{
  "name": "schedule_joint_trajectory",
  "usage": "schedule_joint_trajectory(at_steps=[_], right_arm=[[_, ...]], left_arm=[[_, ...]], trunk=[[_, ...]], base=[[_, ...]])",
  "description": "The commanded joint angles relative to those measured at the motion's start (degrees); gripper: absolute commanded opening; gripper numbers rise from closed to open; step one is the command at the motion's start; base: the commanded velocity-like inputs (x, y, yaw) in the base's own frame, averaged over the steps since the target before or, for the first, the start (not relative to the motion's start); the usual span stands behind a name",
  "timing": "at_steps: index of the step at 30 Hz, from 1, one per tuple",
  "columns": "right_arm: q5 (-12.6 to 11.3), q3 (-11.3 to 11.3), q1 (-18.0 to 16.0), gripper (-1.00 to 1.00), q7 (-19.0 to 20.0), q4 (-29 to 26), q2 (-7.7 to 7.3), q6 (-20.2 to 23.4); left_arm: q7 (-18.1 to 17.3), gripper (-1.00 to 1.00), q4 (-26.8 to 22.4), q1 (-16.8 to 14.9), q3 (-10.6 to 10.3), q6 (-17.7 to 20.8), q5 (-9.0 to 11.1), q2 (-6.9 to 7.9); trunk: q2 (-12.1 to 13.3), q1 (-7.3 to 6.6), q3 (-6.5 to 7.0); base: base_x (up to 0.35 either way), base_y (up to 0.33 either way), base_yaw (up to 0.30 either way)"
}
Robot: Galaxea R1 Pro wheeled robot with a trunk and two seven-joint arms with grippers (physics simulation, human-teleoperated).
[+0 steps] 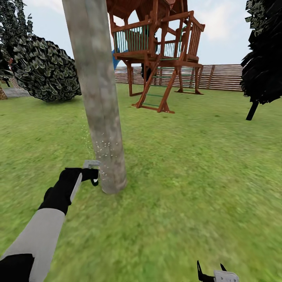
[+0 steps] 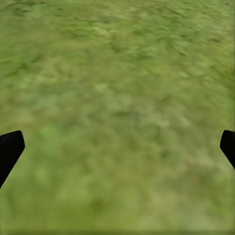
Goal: In the garden, pick up the pesticide atomizer on the floor and spray pesticide onto both trees until each tree trunk is fully covered.
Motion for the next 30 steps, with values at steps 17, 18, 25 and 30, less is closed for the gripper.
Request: schedule_joint_trajectory(at_steps=[17, 18, 25, 30], right_arm=[[-0.04, -0.06, -0.01, 1.0, 0.0, 0.0, -0.06, 0.0], [-0.02, -0.06, -0.01, 1.0, 0.0, 0.0, -0.07, 0.0], [0.0, -0.03, -0.01, 1.0, 0.0, 0.0, -0.08, 0.0], [0.0, -0.04, -0.01, 1.0, 0.0, 0.0, -0.06, 0.0]], left_arm=[[-0.13, -1.0, -14.68, -3.31, 0.1, 13.17, 0.33, -0.61], [-0.13, -1.0, -14.72, -3.71, 0.19, 13.28, 0.36, -0.11], [0.01, -1.0, -14.62, -5.96, -0.12, 13.75, 0.36, -2.05], [-0.03, -1.0, -12.15, -6.63, 0.19, 13.68, 0.19, 1.22]], trunk=[[0.0, 0.0, 0.0], [0.0, 0.0, 0.0], [0.0, 0.0, 0.0], [0.0, 0.0, 0.0]], base=[[-0.056, 0.011, 0.0], [0.0, 0.0, 0.0], [0.0, 0.0, 0.0], [0.0, 0.0, 0.0]])
